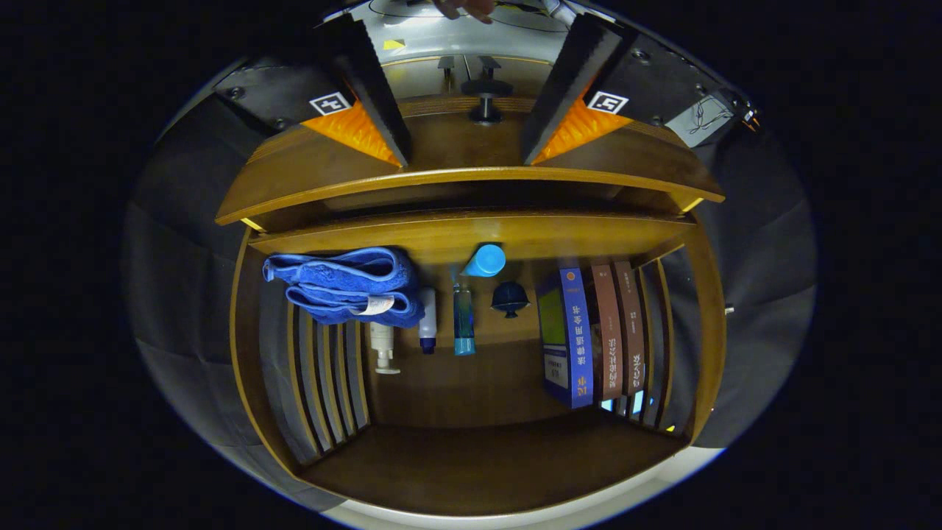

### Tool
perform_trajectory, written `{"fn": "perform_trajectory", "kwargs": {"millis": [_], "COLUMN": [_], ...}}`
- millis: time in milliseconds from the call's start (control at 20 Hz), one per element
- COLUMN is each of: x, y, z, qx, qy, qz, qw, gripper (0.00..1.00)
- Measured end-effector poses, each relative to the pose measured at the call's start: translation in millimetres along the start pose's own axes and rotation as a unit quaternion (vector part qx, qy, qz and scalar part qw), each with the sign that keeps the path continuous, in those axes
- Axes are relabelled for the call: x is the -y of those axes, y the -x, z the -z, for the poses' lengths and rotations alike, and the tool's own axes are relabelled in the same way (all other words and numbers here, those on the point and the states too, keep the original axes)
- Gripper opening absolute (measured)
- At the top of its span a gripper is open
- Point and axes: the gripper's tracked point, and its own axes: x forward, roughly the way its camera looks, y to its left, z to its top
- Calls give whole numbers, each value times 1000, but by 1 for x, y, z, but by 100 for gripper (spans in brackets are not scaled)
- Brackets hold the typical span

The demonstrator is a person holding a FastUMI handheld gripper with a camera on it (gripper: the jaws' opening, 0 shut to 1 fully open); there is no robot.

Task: Pull open the drawer, take out the items inside it, and place them on the countertop above the cabinet.

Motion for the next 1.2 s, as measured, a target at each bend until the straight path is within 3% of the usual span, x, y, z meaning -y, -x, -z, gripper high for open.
{"fn": "perform_trajectory", "kwargs": {"millis": [400,950,1200], "x": [0,-2,-5], "y": [-34,-31,-16], "z": [-8,-6,-35], "qx": [-11,-15,8], "qy": [2,17,21], "qz": [7,3,-1], "qw": [1000,1000,1000], "gripper": [100,100,100]}}
